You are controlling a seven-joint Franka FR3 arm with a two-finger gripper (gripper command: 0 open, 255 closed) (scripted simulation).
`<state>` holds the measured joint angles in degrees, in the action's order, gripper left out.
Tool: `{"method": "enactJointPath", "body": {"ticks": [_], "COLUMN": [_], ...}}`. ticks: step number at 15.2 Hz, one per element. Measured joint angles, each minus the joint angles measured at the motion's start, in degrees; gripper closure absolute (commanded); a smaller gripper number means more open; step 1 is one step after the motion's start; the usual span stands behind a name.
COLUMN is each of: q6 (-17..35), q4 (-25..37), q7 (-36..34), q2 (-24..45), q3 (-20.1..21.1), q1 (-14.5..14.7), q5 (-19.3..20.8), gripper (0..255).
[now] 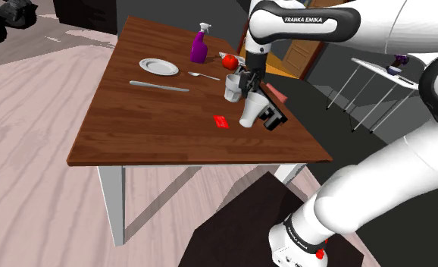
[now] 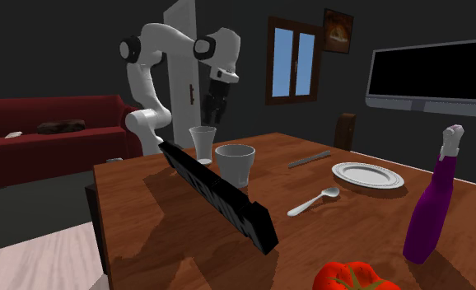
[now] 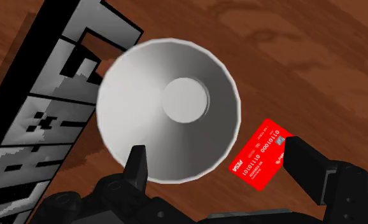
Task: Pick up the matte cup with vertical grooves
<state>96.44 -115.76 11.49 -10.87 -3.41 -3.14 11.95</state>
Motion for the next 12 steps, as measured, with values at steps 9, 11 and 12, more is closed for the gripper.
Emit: {"method": "enactJointPath", "body": {"ticks": [9,11,12], "q6": [0.3,-0.1,-0.6], "q4": [20.4,25.2,28.9], "q7": [3.3,3.9,4.6], "q2": [19.6,23.8,26.8], "q3": [-2.2,-2.5,-2.8], "q1": [-2.1,-2.6,-3.1], "q5": [0.0,-0.3,-0.5], "gripper": [0,0,0]}}
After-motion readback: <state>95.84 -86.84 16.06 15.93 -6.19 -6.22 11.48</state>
